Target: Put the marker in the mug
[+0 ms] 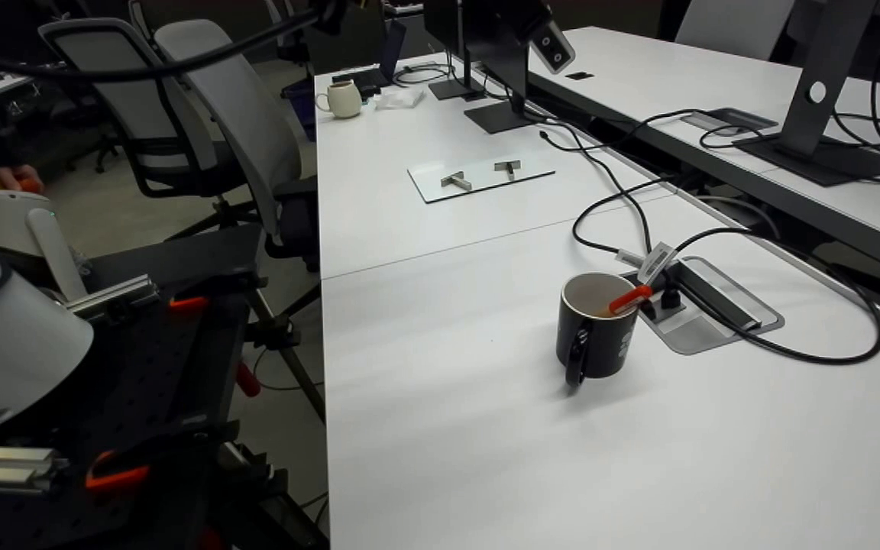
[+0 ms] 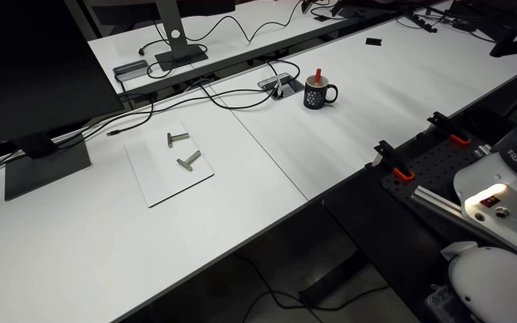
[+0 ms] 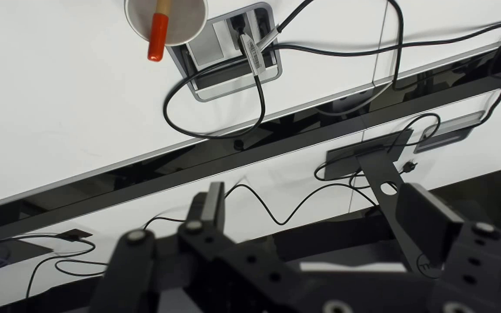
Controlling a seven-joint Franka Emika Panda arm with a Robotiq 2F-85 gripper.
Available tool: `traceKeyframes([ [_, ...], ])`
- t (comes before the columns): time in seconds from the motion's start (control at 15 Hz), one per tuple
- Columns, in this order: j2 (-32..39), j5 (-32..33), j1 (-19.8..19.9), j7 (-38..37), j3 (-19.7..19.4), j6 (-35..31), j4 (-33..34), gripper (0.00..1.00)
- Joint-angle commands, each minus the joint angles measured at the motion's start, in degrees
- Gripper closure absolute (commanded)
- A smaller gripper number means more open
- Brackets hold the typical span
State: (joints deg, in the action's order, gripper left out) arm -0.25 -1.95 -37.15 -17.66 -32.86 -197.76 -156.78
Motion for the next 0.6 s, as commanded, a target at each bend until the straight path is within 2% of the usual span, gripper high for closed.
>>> traceKeyframes([
  [0.0,0.00,0.00,0.00,0.00,0.00,0.00,0.00,0.00],
  [0.53,0.00,0.00,0.00,0.00,0.00,0.00,0.00,0.00],
])
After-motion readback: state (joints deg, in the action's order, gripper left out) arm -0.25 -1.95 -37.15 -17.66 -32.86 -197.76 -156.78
